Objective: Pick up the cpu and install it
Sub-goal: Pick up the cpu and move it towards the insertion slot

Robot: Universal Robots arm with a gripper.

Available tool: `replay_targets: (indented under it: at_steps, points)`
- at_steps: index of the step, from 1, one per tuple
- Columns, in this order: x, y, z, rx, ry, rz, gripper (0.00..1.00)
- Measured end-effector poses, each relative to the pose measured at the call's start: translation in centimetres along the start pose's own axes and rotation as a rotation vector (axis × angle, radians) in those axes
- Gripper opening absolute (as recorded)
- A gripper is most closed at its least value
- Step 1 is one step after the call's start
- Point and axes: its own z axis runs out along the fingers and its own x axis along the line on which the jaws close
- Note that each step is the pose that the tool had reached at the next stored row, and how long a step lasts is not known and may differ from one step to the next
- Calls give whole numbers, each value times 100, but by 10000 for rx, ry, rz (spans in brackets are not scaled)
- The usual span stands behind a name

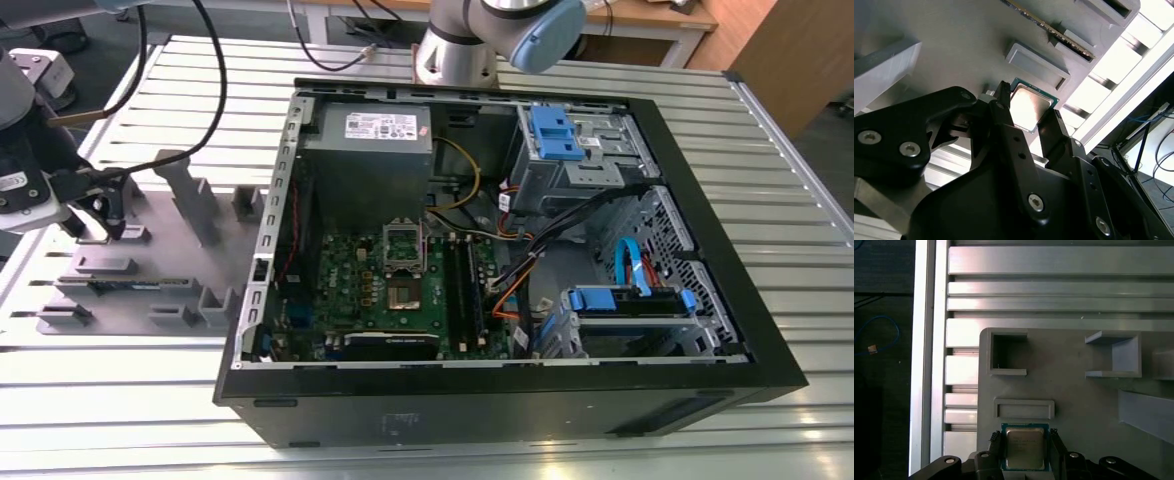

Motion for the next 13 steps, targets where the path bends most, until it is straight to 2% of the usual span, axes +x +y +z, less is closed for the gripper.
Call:
replay_targets:
  at_steps: [6, 13]
  points:
    - [1, 1, -22, 1, 1, 0, 47]
    - [2, 4, -78, 0, 0, 0, 47]
